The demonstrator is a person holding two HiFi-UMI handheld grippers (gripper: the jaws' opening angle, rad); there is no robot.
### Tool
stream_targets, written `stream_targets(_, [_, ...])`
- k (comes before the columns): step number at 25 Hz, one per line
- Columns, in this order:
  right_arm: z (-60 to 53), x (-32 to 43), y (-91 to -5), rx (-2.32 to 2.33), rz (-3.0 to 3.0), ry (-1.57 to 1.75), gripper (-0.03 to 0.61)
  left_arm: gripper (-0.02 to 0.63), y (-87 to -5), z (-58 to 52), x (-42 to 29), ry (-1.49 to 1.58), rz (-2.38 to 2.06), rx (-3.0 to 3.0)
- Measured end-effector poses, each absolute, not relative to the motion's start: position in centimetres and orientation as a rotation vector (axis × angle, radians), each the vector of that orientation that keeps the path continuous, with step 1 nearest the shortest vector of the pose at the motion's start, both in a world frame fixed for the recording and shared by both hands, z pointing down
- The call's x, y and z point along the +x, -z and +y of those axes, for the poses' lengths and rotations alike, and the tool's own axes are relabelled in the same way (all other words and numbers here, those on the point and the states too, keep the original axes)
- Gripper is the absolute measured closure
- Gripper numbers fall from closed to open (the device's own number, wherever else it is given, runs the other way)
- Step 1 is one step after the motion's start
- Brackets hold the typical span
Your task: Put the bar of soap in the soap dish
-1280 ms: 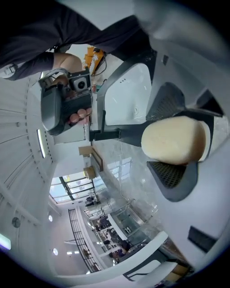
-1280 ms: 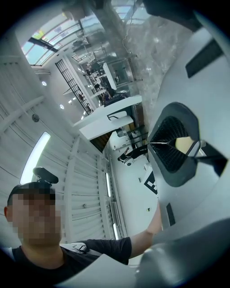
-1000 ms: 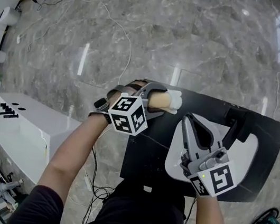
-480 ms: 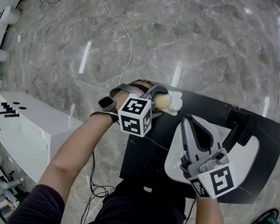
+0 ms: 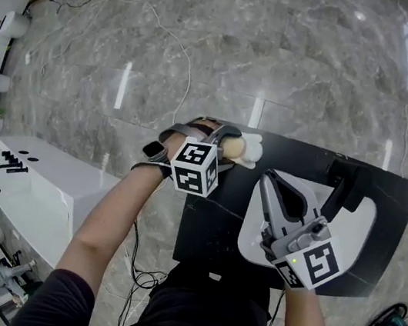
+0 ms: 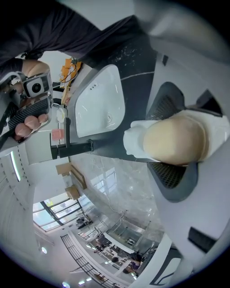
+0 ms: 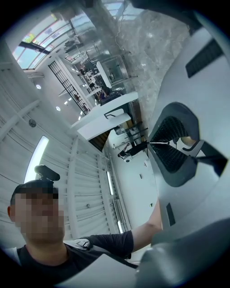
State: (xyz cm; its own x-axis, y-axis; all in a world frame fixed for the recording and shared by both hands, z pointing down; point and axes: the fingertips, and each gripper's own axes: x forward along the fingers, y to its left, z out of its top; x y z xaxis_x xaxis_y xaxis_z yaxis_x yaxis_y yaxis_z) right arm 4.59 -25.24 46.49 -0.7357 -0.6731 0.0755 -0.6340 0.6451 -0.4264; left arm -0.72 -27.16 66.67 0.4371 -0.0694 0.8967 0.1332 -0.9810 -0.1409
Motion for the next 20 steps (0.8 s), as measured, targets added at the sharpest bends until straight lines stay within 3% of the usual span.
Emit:
stream_targets(10, [-24.8,4.4,-45.5,-1.074,2.784,0.644,0.569,0.322,-64.1,-28.0,0.0,1.441,0.053,-2.611])
stream_targets(17, [-24.7,4.3,-44.0,-1.145,2.784,0.610,0.569,0.326,-56.9,-26.8,0.8,1.177,0.263,-2.810])
stream_targets(20, [-24.8,4.3,-43.1,-1.222,2.784,0.590,0.569,0.361,-52.9,-26.0,0.6,1.001,0.411,-2.924])
